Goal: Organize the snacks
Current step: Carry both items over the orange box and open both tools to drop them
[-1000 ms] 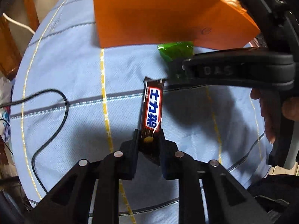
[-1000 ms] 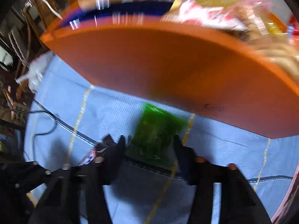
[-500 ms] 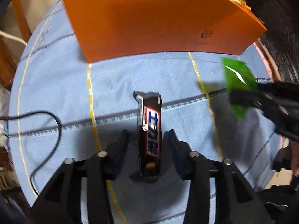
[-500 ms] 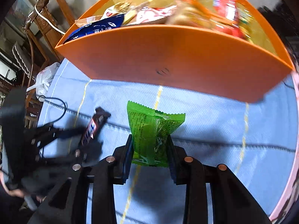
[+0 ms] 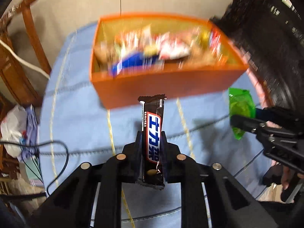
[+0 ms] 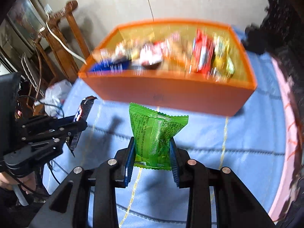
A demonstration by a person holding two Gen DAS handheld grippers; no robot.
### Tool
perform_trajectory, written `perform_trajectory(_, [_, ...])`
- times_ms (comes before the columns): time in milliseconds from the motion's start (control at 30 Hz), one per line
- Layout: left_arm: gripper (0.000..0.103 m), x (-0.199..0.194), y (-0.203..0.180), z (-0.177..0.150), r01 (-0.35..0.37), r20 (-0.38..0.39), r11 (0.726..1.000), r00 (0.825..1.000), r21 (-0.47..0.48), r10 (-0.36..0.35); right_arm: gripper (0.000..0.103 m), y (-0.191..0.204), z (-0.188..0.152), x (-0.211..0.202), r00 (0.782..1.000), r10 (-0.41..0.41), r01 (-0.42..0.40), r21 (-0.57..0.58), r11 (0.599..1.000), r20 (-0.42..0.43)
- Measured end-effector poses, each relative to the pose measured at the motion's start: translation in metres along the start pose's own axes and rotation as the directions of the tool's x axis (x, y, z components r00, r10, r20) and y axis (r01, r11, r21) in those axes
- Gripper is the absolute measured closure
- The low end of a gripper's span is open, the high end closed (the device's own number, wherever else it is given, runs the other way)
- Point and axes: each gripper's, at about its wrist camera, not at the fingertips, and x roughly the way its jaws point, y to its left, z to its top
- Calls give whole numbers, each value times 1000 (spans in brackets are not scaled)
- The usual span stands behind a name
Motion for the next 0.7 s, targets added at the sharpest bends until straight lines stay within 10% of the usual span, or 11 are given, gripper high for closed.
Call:
perform_trajectory(300, [86, -33, -15, 81, 56, 74, 998, 996, -27, -54, 69, -27, 64, -34, 986, -62, 57, 38, 998, 156])
perform_trajectory(700, [86, 25, -21, 148, 18, 12, 997, 1000, -74, -17, 69, -44, 133, 13, 978, -118, 104, 87, 991, 171])
